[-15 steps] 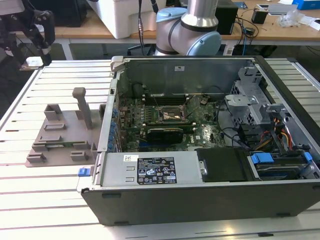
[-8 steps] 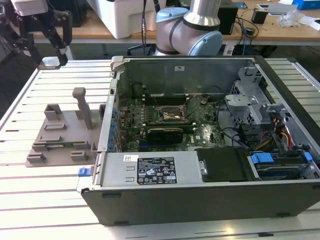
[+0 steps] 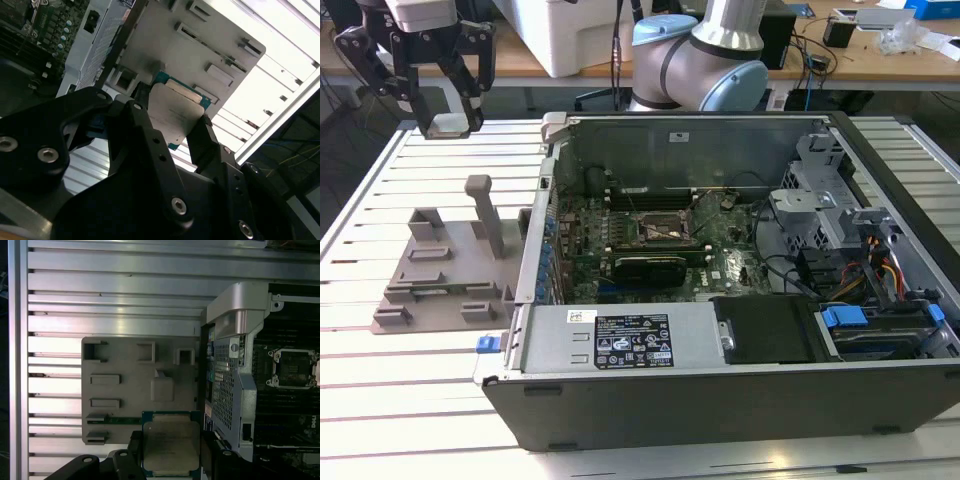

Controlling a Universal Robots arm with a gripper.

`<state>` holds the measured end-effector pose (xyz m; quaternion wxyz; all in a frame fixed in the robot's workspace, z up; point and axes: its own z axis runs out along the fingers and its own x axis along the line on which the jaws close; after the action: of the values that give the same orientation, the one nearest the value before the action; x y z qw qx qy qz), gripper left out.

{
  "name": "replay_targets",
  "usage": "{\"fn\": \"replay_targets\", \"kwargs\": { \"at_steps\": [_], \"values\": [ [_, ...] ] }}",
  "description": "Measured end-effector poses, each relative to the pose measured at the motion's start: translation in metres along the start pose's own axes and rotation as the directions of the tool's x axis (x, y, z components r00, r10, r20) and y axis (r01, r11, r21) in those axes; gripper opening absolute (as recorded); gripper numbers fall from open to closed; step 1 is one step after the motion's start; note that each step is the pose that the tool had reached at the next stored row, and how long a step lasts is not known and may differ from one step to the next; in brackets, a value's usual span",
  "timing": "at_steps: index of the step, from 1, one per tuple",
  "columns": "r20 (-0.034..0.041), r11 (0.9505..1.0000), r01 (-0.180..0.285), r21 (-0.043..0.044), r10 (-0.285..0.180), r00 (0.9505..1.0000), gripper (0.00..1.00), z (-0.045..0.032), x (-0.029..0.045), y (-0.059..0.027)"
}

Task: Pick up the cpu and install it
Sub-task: 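Pick up the cpu and move it towards the insertion slot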

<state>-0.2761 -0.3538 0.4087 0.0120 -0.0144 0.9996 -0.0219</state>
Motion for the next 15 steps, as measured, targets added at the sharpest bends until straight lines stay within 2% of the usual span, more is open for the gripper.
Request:
{"fn": "replay_targets", "kwargs": {
  "at_steps": [15],
  "values": [
    [-0.0001, 1.0000, 0.000, 0.0005, 0.000, 1.0000, 0.55, 0.0008, -0.0152, -0.0004]
  ]
}}
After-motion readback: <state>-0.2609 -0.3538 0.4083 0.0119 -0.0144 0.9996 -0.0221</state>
